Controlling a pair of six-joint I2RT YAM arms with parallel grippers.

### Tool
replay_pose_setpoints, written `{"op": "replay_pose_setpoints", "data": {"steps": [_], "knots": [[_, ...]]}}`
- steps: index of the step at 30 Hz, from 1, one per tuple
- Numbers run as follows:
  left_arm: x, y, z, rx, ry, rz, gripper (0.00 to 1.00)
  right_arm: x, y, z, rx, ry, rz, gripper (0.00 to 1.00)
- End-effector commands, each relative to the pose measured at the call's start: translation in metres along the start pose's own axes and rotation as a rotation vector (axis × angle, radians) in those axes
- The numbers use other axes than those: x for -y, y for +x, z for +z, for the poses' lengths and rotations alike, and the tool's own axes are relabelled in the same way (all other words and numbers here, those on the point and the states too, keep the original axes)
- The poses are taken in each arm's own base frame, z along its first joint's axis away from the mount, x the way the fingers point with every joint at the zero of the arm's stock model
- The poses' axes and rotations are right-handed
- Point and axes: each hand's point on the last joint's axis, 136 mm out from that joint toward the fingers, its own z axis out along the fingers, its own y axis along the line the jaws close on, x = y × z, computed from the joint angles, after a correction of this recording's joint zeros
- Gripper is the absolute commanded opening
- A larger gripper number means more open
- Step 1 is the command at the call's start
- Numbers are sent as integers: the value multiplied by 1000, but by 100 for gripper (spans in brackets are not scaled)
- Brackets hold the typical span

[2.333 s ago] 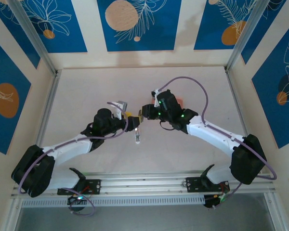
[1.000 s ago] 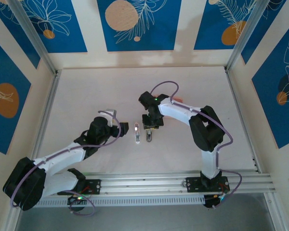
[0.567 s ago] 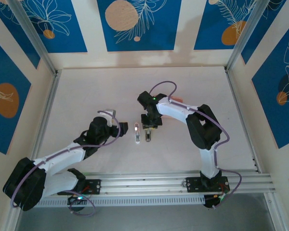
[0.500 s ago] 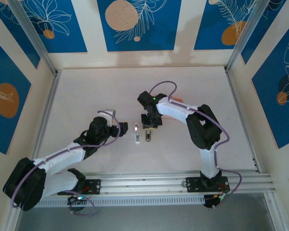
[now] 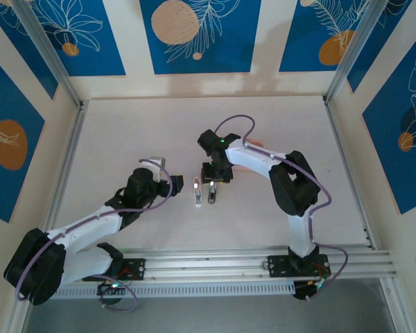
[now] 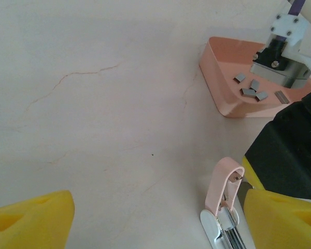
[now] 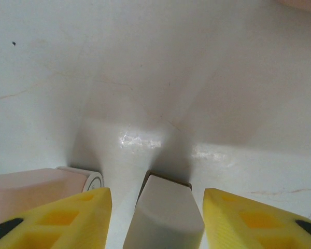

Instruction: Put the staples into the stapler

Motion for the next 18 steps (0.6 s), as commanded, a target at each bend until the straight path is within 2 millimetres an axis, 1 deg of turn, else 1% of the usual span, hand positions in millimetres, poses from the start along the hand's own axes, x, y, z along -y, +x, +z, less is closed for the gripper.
{"op": "replay_pose_setpoints", "data": {"steps": [1, 6, 8, 10, 12, 14, 18], "knots": [[-3, -4, -2, 15, -1, -3, 85, -7, -6, -35, 68, -26, -18, 53], [-1, -4, 0, 5, 6, -23, 86, -4, -3, -52, 107, -28, -34, 55], [0, -2, 2, -9, 12, -32, 86, -1, 1, -54, 109, -23, -34, 56], [0, 1, 4, -18, 15, -39, 86, -1, 6, -50, 102, -22, -32, 57], [-1, 3, 6, -26, 14, -47, 86, -4, 10, -45, 83, -29, -36, 58], [-1, 4, 8, -28, 15, -52, 86, -9, 12, -38, 67, -25, -49, 59], [-1, 2, 8, -23, 12, -62, 86, -8, 12, -23, 31, 9, -67, 59]]}}
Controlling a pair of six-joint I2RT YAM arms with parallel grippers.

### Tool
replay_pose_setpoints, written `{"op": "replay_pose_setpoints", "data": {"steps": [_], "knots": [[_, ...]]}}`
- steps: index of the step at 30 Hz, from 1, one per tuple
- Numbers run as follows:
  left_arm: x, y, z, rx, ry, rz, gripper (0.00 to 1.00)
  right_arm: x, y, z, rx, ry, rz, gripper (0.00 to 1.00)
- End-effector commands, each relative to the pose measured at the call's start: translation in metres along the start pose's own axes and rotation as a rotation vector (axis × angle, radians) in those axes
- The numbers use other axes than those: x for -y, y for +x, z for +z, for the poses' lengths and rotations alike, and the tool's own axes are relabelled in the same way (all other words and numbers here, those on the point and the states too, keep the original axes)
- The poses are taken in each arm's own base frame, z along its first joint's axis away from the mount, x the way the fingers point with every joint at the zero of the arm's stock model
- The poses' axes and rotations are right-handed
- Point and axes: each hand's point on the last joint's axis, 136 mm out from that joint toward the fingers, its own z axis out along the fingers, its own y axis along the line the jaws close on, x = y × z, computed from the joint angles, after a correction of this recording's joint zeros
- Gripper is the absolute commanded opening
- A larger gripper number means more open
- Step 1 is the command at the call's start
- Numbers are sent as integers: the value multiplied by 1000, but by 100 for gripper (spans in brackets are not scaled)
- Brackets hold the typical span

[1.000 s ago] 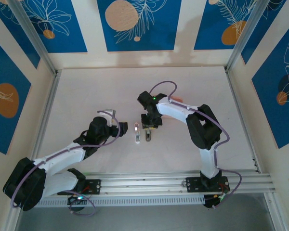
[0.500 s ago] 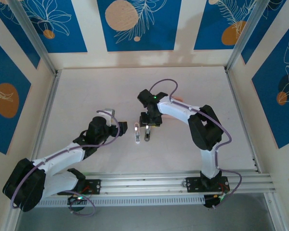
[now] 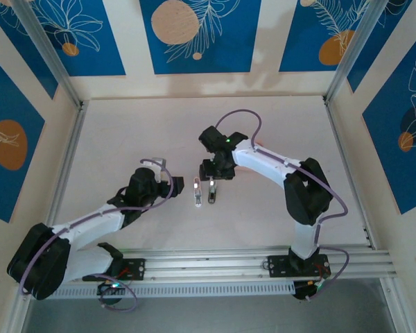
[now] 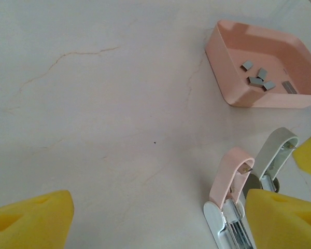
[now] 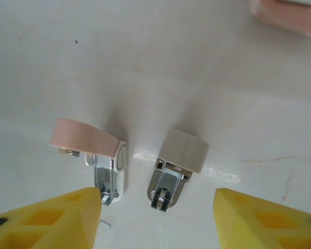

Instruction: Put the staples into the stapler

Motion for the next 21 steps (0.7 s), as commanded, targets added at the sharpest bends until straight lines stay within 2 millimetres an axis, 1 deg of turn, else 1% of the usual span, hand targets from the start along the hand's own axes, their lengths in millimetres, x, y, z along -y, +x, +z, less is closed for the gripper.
{"op": "replay_pose_setpoints", "data": {"steps": [1, 3, 7, 10, 15, 21], "knots": [[3, -11, 0, 26, 15, -25, 86, 4, 7, 15, -52, 42, -17, 59], [2, -11, 0, 25, 9, -18, 86, 7, 8, 20, -54, 52, -16, 59], [-1, -9, 2, 21, -2, -16, 86, 3, 8, 30, -61, 31, -21, 59], [1, -7, 3, 13, 7, -25, 86, 2, 8, 36, -67, 26, -21, 57], [2, -6, 2, 6, 13, -23, 86, 4, 9, 42, -63, 37, -14, 51], [0, -5, 3, 7, 10, -24, 86, 9, 10, 48, -74, 56, -13, 50]]}}
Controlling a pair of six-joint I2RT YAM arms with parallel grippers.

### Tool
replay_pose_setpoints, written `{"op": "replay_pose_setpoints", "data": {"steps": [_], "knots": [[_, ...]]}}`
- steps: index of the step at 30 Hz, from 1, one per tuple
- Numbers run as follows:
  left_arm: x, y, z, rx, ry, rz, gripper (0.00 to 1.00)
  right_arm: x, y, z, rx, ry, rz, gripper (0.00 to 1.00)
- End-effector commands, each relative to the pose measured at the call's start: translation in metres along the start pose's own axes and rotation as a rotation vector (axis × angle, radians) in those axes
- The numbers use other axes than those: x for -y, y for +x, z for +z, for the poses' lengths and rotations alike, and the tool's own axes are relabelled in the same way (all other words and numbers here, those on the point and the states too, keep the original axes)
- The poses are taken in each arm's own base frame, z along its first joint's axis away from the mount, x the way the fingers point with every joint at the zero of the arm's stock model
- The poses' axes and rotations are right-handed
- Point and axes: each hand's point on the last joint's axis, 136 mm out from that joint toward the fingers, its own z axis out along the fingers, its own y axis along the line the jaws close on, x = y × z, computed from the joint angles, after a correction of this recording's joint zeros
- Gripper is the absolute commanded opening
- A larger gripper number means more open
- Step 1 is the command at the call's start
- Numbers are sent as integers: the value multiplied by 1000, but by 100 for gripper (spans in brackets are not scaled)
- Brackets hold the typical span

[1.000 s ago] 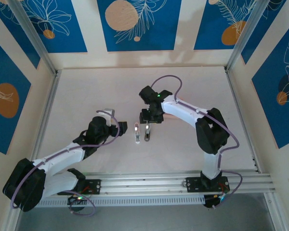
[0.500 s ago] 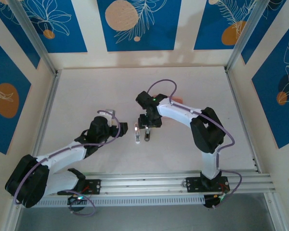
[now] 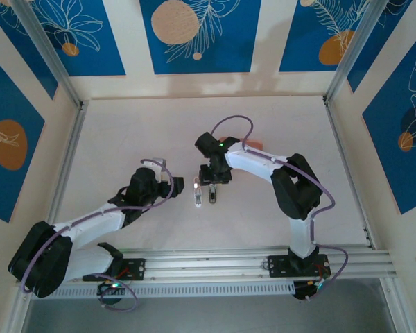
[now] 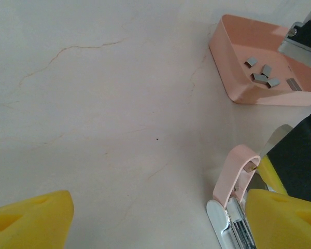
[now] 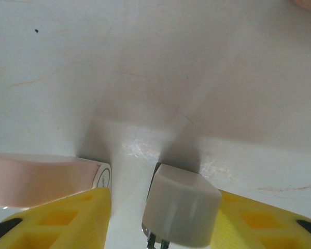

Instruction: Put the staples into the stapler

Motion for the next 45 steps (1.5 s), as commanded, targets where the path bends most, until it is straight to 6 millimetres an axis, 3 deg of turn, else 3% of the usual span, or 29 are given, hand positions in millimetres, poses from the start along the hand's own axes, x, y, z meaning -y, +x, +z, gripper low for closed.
{"op": "replay_pose_setpoints", "data": {"steps": [1, 7, 13, 16, 21, 26, 29, 34, 39, 45], "knots": [[3, -8, 0, 18, 15, -17, 86, 5, 7, 14, -36, 25, -2, 49], [1, -8, 0, 19, 13, -18, 86, 6, 8, 16, -45, 30, -7, 43], [1, -9, 0, 22, 11, -18, 86, 5, 8, 6, -32, 24, -8, 48], [1, -11, 0, 24, 11, -17, 86, 5, 7, -11, 4, 19, -8, 55], [5, -12, 4, 15, 33, -27, 86, 12, 0, -48, 104, 4, -21, 56], [14, -14, 15, 2, 77, -65, 86, 25, -12, -71, 168, -24, -185, 61], [17, -16, 21, 12, 101, -94, 86, 38, -15, -67, 116, -15, -356, 67], [17, -15, 24, 7, 100, -90, 86, 79, -31, -49, 78, 136, -622, 77], [14, -18, 16, 1, 77, -44, 86, 93, -57, -41, 95, 101, -652, 79], [5, -20, 4, 18, 31, -19, 87, 104, -71, -23, 42, 101, -644, 79]]}}
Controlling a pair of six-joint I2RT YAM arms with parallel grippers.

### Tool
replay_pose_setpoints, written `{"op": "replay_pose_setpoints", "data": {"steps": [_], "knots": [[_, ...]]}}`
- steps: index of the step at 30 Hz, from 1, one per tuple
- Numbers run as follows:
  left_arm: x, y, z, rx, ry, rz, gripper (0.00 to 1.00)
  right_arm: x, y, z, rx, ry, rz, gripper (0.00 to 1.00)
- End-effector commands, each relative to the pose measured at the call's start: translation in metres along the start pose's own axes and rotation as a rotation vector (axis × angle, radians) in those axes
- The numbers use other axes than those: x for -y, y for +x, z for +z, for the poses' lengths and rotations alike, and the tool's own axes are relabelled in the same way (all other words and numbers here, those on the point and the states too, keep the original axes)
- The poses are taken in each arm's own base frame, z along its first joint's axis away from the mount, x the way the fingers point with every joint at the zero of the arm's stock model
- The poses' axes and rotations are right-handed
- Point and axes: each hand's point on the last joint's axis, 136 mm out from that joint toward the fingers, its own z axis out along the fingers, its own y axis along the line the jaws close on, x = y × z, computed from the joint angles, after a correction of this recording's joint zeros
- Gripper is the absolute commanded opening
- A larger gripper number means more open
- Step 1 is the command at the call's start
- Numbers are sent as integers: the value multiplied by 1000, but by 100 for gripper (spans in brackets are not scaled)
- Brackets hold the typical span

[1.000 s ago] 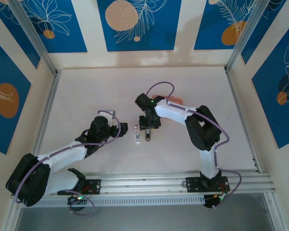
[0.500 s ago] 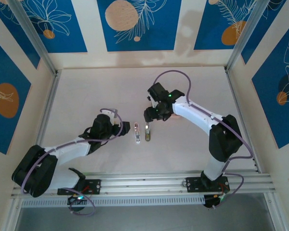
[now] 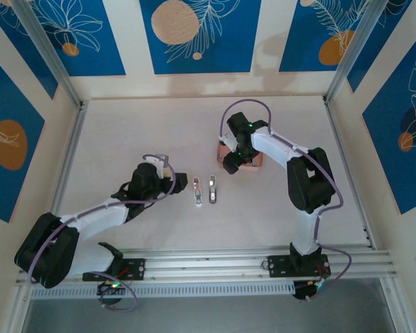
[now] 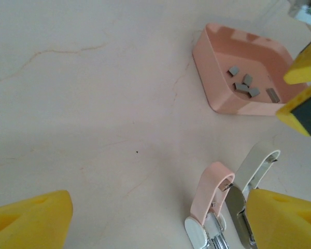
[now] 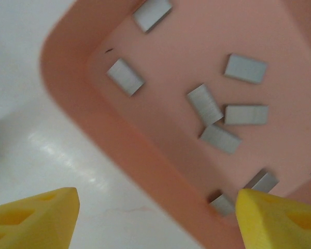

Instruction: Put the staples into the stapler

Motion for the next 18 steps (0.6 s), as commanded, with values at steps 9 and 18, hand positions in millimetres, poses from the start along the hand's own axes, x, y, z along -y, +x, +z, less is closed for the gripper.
{"op": "replay_pose_setpoints", "data": {"steps": [9, 18], "knots": [[-11, -10, -8, 23, -53, 39, 87, 3, -15, 19, -19, -59, -28, 73], [-13, -15, -5, 40, -69, 50, 87, -2, -7, 22, -45, -112, 54, 58]]}}
